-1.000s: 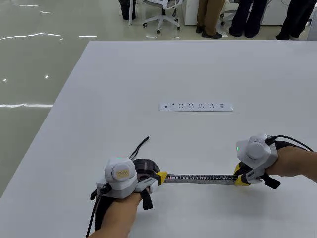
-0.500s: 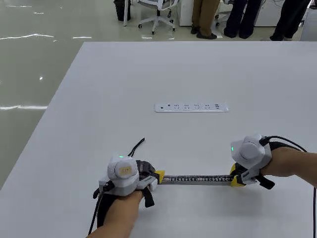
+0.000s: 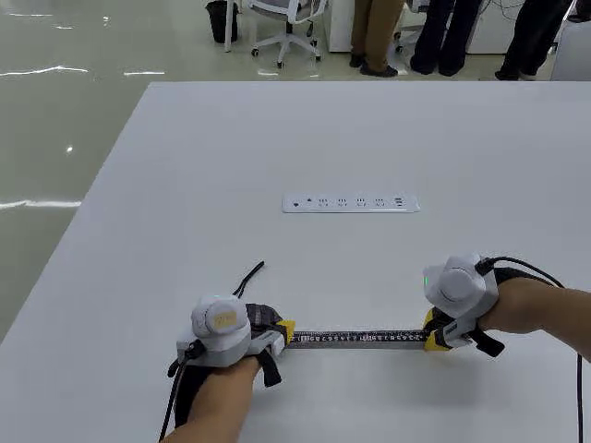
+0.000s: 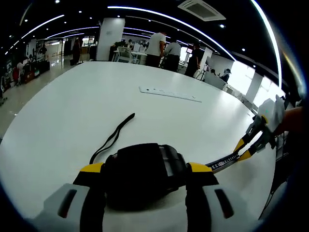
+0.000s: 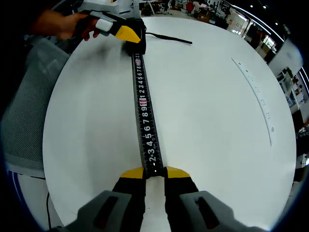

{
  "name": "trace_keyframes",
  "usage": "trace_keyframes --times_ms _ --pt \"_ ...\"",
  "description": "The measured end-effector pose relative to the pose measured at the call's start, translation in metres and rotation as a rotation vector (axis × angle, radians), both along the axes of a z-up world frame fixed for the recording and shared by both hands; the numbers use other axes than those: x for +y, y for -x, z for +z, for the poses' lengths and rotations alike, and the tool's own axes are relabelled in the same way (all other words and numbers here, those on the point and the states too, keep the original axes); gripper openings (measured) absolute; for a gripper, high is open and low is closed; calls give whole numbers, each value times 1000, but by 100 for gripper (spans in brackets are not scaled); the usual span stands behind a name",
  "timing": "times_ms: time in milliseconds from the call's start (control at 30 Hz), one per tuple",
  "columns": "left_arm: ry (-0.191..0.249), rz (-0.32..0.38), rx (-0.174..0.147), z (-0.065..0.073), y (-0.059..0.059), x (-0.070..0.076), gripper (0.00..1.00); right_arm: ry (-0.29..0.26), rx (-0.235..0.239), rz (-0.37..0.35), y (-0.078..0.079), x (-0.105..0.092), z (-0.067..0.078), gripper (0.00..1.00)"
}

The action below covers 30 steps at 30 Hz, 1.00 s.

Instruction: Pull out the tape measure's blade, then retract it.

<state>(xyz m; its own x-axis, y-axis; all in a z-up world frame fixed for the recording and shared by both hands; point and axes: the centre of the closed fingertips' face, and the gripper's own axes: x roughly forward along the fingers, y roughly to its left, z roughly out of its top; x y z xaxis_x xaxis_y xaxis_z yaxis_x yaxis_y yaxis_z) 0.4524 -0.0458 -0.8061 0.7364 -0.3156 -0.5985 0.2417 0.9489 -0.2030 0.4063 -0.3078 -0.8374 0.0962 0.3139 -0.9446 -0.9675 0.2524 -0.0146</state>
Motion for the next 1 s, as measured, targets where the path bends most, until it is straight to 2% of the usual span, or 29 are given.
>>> trace_keyframes --times_ms 200,600,1000 --pt "-34 -32 -8 -1 1 -1 63 -5 1 -6 0 0 0 14" --pt "-37 -35 -3 -1 1 1 62 -5 -1 -5 1 1 1 14" --pt "-63 -50 10 -3 1 1 60 -5 -13 -14 1 1 1 13"
